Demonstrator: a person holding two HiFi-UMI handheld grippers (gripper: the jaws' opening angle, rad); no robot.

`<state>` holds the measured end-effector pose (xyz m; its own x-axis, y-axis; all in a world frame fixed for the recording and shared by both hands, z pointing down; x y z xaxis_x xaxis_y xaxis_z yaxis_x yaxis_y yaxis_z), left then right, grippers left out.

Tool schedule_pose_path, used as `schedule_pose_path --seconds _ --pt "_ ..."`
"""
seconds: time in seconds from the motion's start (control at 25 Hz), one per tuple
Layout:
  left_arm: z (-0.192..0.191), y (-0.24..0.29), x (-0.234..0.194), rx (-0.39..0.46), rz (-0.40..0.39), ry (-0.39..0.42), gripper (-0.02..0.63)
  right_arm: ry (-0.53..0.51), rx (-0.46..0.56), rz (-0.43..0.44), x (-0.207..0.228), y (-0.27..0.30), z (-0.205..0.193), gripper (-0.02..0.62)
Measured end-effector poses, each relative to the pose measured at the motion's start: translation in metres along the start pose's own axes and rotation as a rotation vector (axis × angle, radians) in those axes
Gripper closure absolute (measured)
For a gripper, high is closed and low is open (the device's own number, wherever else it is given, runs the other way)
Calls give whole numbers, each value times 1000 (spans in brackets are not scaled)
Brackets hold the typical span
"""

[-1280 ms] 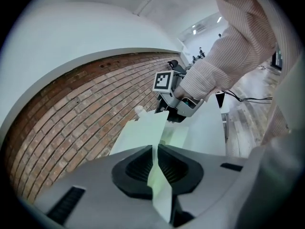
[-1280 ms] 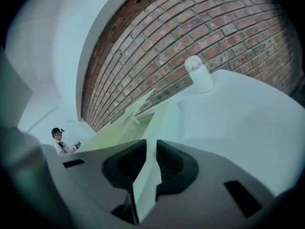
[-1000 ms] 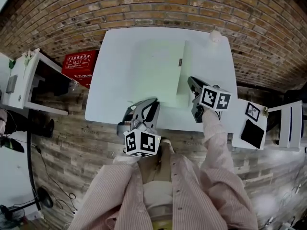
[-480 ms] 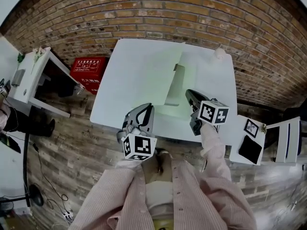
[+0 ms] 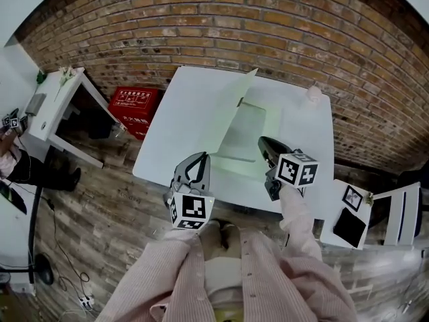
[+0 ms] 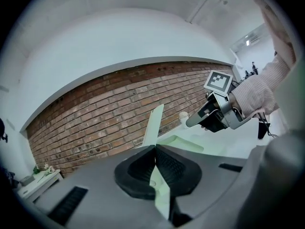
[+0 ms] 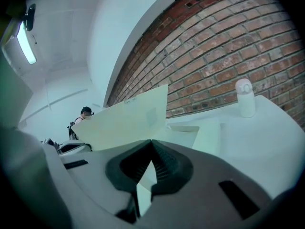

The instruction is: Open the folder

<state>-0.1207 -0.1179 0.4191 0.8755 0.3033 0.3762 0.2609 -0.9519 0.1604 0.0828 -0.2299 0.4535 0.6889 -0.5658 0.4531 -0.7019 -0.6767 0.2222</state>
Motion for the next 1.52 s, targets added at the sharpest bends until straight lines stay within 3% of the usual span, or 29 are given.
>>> schedule_pose_path --seconds 0.52,1.52 --pt "-22 -12 -45 6 101 -188 612 -46 -24 56 -31 26 -7 591" --pt "-98 -19 -149 -45 45 -511 611 33 -3 -18 -112 106 -37 591"
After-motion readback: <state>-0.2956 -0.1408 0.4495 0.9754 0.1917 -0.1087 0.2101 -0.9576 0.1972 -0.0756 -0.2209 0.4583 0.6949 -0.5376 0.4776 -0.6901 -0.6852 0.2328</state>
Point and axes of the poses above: the fingertips, and each gripper's own axes: y forward along the fingers, x to its right, z out of its top, the point moved 6 cm from there along -y, backward along the fingers, and after that the axes turned 5 degrees about x, right-handed, at the moved point
